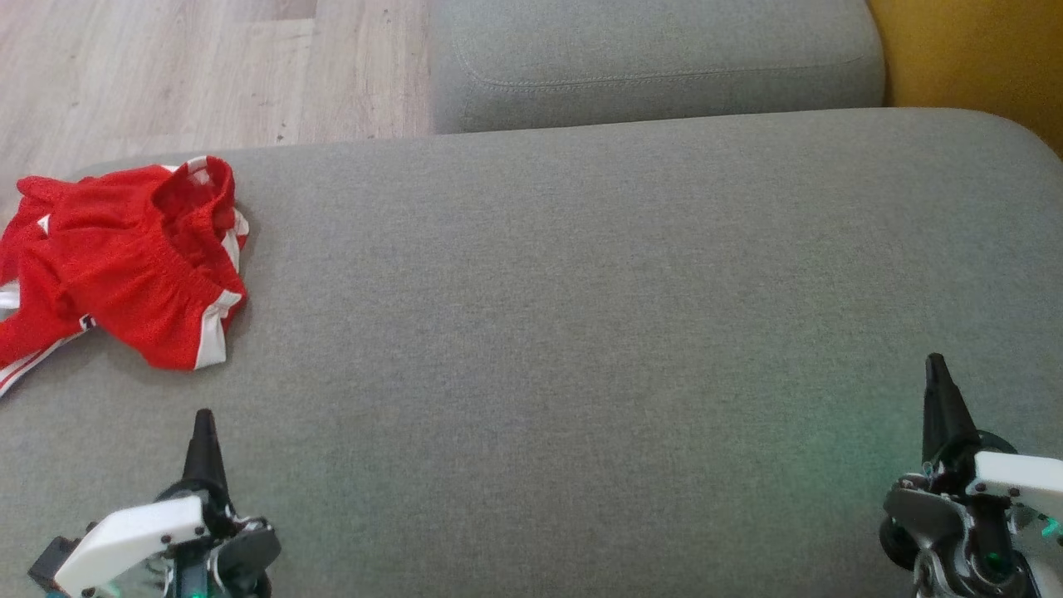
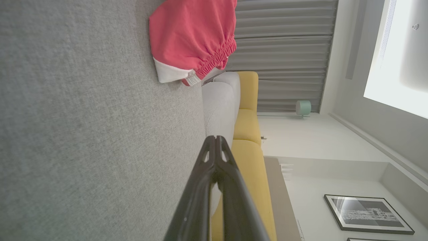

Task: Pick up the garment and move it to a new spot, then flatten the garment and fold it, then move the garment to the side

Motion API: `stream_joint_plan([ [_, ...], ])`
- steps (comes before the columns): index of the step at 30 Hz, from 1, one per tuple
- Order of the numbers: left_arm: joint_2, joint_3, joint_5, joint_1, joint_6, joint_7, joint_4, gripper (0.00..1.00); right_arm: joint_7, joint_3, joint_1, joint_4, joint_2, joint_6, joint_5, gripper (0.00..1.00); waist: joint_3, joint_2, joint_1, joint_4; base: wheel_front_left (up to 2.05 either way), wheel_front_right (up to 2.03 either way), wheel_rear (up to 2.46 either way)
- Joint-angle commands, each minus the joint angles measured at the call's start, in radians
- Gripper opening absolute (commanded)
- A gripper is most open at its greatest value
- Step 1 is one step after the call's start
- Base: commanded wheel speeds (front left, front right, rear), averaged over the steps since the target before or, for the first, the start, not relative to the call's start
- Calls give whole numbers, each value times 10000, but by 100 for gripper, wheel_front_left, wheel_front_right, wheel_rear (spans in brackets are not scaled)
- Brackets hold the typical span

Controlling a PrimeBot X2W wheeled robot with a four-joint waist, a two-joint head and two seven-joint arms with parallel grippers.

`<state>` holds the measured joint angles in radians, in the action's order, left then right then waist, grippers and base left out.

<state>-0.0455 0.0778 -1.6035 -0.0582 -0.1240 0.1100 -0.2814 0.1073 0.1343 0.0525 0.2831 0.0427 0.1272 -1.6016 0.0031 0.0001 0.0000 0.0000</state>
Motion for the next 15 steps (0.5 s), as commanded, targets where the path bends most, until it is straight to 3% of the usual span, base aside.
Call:
stream_joint_plan([
  [1, -47, 357, -54, -497, -67, 30, 365, 0, 56, -209, 554, -384, 75, 35, -74, 0, 0, -1, 0, 0, 0, 0, 0],
  [9, -47, 357, -54, -497, -67, 30, 365, 0, 56, -209, 554, -384, 75, 35, -74, 0, 0, -1, 0, 0, 0, 0, 0],
  [10, 0, 0, 0, 0, 0, 0, 0, 100, 0, -1, 0, 0, 0, 0, 0, 100, 0, -1, 0, 0, 0, 0, 0],
  [15, 9, -122, 19, 210, 8, -57, -356, 100, -55, -72, -197, 404, -16, 1, 10, 100, -16, -1, 0, 0, 0, 0, 0],
])
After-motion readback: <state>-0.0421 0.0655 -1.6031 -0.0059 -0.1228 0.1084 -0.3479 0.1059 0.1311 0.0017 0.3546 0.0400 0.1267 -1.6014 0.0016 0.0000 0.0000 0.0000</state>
